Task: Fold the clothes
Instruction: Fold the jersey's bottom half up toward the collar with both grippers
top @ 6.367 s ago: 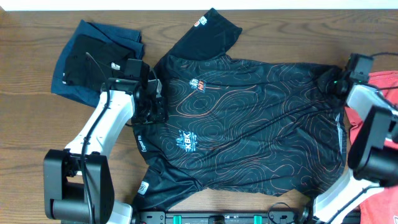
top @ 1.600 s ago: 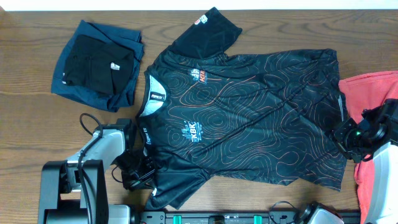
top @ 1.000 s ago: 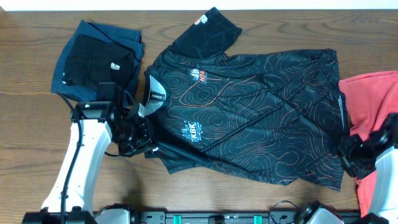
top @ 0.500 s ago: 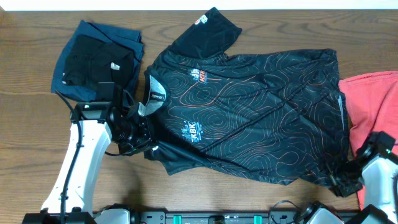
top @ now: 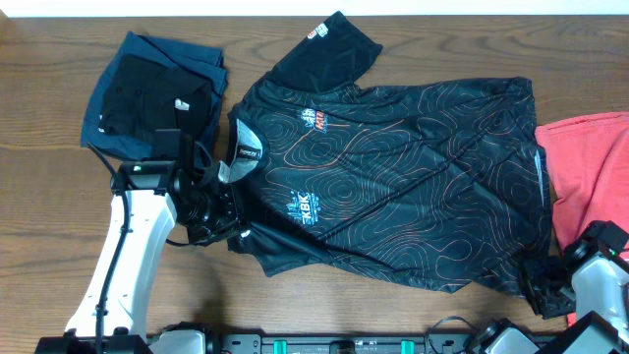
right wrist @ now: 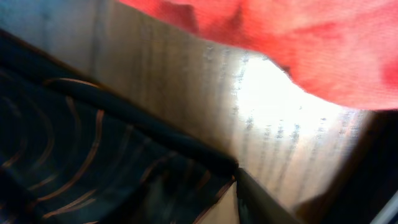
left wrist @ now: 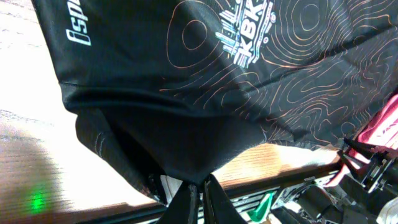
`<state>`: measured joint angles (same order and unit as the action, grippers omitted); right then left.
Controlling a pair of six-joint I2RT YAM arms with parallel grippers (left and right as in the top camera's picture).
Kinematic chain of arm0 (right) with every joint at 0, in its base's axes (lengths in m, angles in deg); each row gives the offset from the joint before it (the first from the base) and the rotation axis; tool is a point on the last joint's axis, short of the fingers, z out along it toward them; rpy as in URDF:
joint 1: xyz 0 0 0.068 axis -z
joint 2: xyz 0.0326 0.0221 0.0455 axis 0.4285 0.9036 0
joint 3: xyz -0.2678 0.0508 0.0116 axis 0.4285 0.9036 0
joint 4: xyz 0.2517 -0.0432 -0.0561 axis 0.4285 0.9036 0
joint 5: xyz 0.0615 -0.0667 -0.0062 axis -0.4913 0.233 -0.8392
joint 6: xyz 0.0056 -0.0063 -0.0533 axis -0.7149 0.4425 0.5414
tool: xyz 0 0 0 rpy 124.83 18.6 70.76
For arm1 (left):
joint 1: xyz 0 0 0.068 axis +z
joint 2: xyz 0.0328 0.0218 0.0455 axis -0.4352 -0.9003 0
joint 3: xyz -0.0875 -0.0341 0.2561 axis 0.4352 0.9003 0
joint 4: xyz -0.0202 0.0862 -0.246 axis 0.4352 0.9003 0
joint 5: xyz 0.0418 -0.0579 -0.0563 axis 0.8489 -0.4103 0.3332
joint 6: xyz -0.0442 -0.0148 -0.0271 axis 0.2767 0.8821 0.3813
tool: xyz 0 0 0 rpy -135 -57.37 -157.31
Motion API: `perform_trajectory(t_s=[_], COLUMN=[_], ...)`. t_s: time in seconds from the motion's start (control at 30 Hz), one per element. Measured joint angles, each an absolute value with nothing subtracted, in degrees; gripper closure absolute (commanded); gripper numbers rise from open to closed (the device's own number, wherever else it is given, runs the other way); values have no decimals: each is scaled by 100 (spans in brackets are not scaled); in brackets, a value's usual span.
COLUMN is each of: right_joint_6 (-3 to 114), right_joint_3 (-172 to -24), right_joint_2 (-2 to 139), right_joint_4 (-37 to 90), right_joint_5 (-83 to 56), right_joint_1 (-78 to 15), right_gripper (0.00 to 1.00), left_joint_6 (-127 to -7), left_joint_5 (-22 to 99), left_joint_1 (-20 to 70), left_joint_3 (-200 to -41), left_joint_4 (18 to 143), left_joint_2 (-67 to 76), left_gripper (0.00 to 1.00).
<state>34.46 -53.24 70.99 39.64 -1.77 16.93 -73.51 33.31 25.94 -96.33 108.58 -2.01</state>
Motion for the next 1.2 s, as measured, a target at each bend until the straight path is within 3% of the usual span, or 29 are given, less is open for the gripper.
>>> perform_trajectory(t_s=[0.03,0.23,0.53,0.73,1.0,1.2], right_joint_6=[3442,3479,3752,3870,4607,4869], right_joint_3=[-5337,-5547,-7508,-7759,-7759,-7761], right_joint_2=[7136,7311,7149,7075,7072,7072], right_joint_4=[3920,4185,5398,5636,5409,4766], right_joint_5=[-203,-269,-223,-195,-1016,-1847], right_joint_1=[1693,1770,1986,2021,1988,1859], right_gripper=[99,99,99,99,99,99], left_joint_6=[-7351,-7353,-7353,-7356,-7371,-7364], left_joint_5=[3331,3331,3328,3331,3331,3108], left_joint_1=[2594,2594,2594,2594,2594,2596], left_joint_3=[-9633,-9633,-9633,-9633,-9633,-9638], left_joint_4=[10858,10871,10957,11269,11372,10751], left_joint_2=[-201,-201,-201,-201,-201,-201], left_gripper=[94,94,94,94,94,94])
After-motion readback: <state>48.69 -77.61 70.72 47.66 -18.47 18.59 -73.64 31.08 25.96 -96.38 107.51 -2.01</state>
